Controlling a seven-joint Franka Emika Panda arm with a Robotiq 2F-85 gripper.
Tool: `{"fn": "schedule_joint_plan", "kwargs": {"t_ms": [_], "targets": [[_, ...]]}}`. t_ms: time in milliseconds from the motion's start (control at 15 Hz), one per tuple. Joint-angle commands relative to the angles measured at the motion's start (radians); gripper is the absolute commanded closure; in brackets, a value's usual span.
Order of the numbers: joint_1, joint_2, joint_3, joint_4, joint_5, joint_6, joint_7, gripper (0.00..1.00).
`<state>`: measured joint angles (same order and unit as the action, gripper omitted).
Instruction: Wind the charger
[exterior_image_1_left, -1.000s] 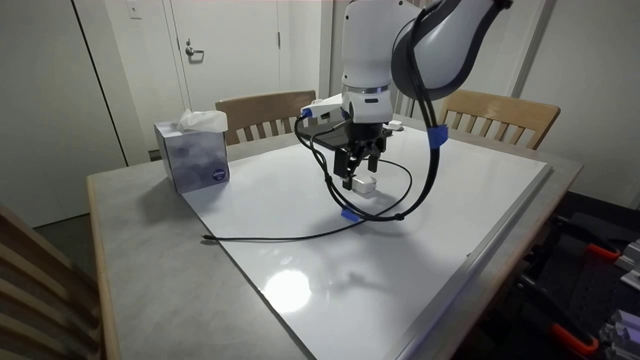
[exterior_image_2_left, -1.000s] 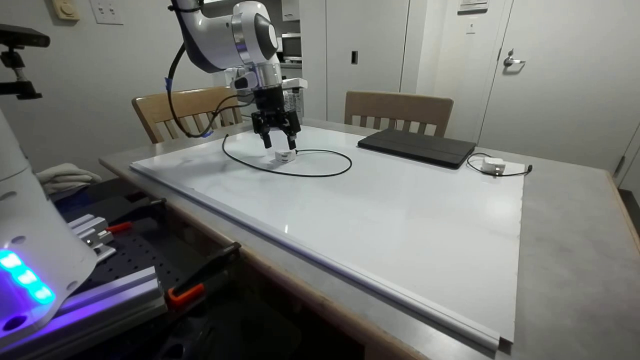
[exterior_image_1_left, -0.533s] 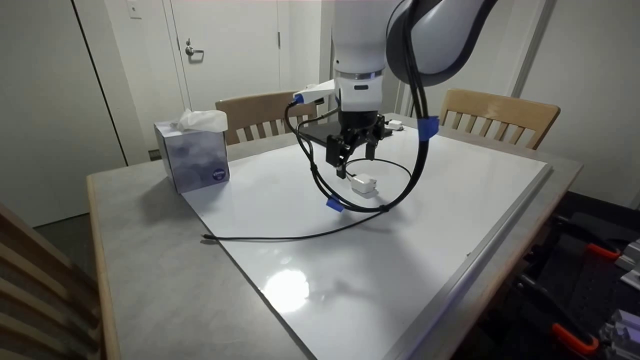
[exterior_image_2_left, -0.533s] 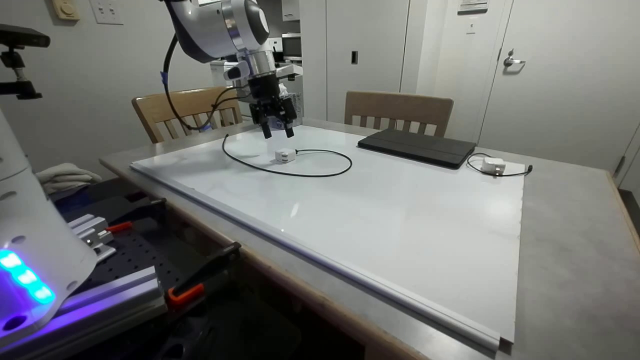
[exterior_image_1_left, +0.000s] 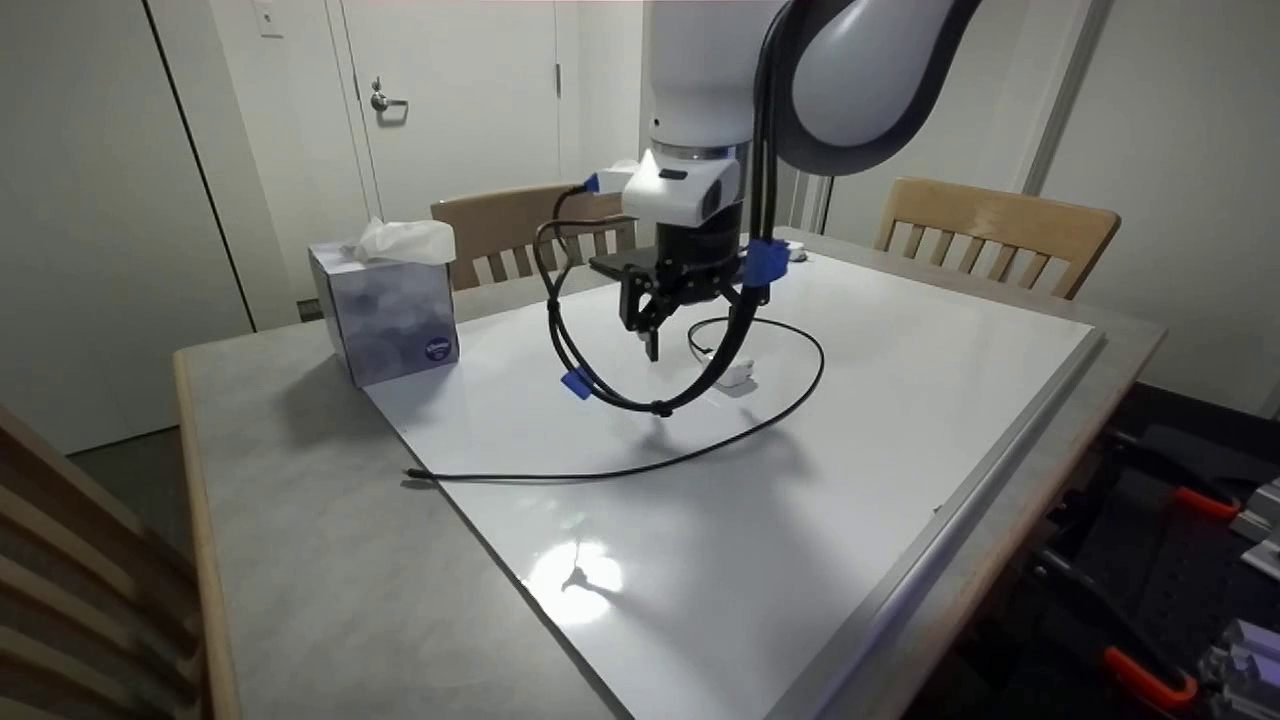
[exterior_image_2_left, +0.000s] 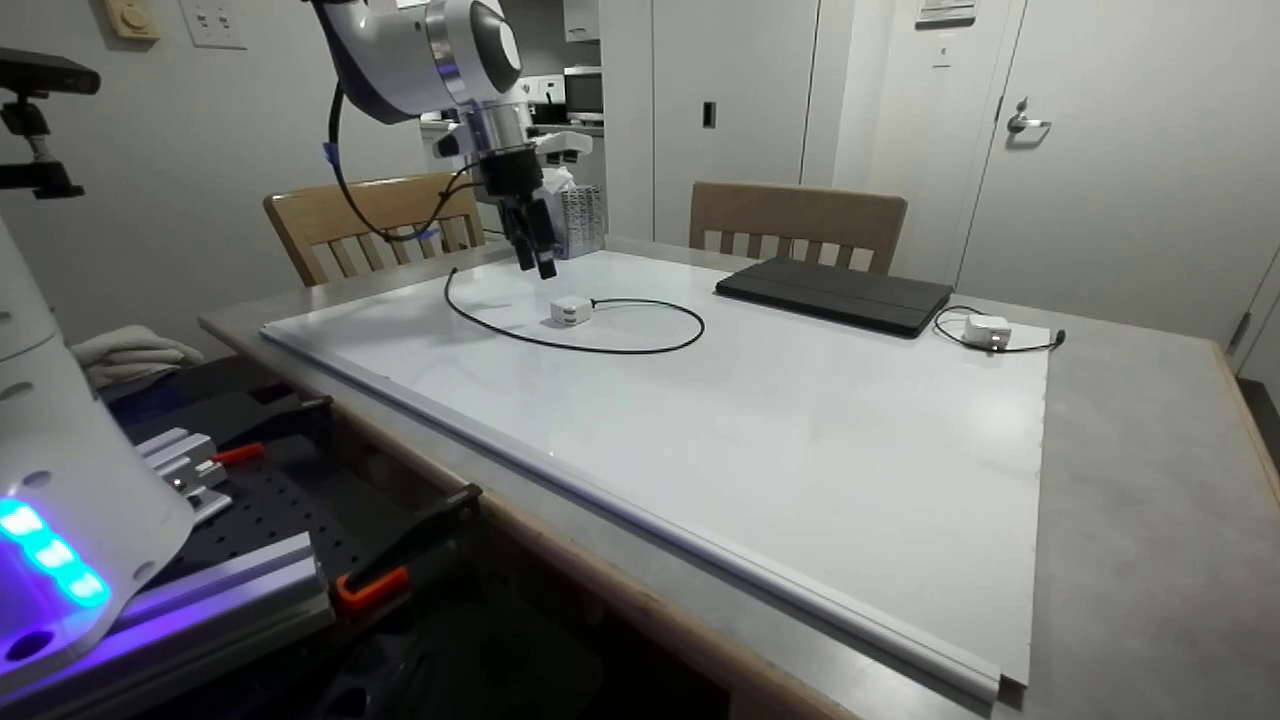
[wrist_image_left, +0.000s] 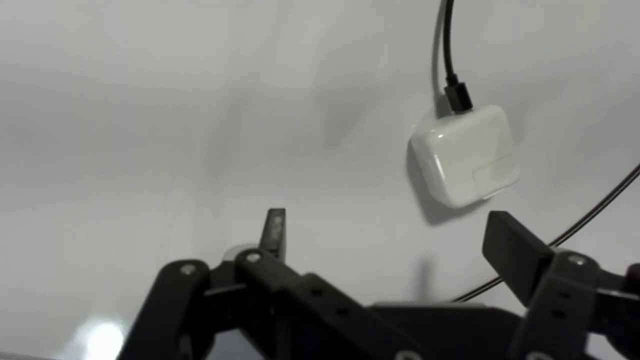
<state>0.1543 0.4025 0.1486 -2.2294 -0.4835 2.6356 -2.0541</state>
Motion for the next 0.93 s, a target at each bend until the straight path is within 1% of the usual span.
{"fn": "schedule_joint_plan", "kwargs": {"t_ms": [0,67,133,267,333,467,600,867], "targets": [[0.012,0.000,0.001,0.001,-0.014,0.016,0.069,0.00],[0.027,0.000,-0.004,0.001,-0.031,0.032,0.127,0.00],[0.037,0.000,-0.007,0.001,-0.039,0.036,0.156,0.00],[0.039,0.012,-0.001,0.015,-0.025,0.023,0.162,0.00],[0.056,0.024,-0.007,0.034,-0.025,-0.001,0.197,0.00],[0.074,0.052,0.007,0.073,0.038,-0.045,0.312,0.00],[0.083,0.089,0.019,0.105,0.073,-0.017,0.422,0.00],[0.094,0.169,0.036,0.171,0.103,0.087,0.623,0.00]]}}
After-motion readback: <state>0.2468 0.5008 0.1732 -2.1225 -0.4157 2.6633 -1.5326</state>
